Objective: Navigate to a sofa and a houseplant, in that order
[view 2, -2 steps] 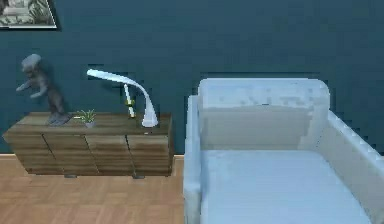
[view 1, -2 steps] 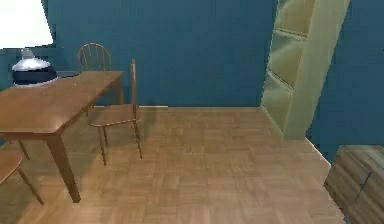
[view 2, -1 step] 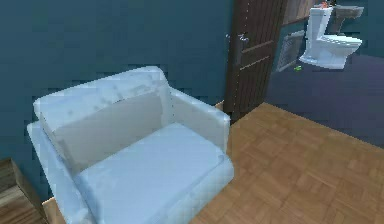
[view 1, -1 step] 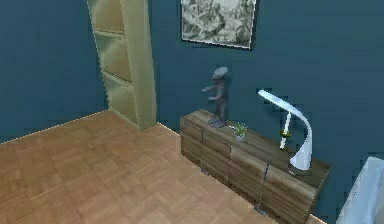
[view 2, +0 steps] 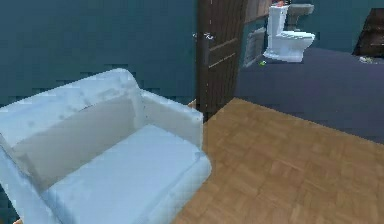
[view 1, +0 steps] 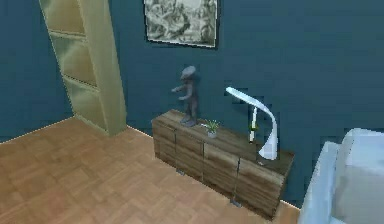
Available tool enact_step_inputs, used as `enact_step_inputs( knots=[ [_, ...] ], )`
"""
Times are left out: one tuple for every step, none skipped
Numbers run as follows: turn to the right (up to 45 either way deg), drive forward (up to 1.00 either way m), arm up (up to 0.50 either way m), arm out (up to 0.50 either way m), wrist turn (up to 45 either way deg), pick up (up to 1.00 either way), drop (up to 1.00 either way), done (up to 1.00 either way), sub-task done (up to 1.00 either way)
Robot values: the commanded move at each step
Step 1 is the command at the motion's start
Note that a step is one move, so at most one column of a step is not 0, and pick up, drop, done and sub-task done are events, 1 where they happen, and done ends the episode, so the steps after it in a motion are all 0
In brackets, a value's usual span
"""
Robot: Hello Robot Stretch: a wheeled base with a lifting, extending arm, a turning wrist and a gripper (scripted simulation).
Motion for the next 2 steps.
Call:
enact_step_inputs(
  knots=[
    [0.0, 0.70, 0.00, 0.00, 0.0, 0.00, 0.00, 0.00, 0.00],
    [12.0, 0.00, 0.00, 0.00, 0.0, 0.00, 0.00, 0.00, 0.00]
  ],
)
